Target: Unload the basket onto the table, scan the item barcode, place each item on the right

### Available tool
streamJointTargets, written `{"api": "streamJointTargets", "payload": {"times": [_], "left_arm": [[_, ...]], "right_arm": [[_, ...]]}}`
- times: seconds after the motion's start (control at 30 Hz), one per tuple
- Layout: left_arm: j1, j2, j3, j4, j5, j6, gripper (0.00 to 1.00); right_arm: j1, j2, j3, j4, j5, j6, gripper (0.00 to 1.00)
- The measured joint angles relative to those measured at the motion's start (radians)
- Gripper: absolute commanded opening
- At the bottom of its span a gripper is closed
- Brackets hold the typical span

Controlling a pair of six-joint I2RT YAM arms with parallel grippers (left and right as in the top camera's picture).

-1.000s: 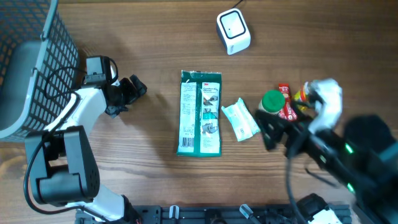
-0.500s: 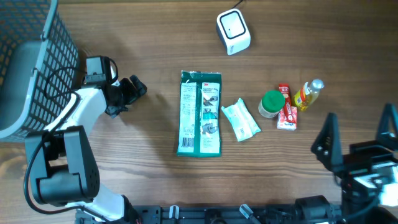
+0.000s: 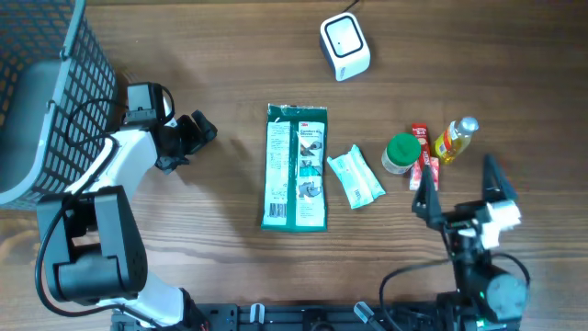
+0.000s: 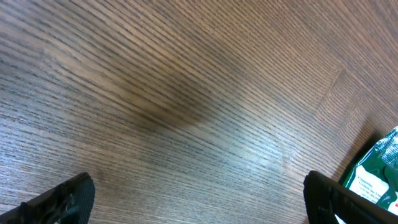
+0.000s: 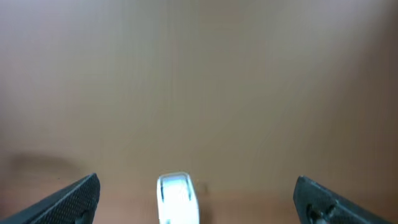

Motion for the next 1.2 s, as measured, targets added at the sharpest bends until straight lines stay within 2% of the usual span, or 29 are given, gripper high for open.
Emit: {"api": "streamJointTargets", "payload": {"times": [0.2,1.2], "left_arm": [[0.000,0.000,0.000,0.000,0.000,0.000,1.00],[0.000,0.000,0.000,0.000,0.000,0.000,1.00]], "right_arm": [[0.000,-0.002,-0.006,-0.281,0.000,0.030,1.00],[0.000,-0.002,-0.006,-0.282,-0.001,0.029,1.00]]}}
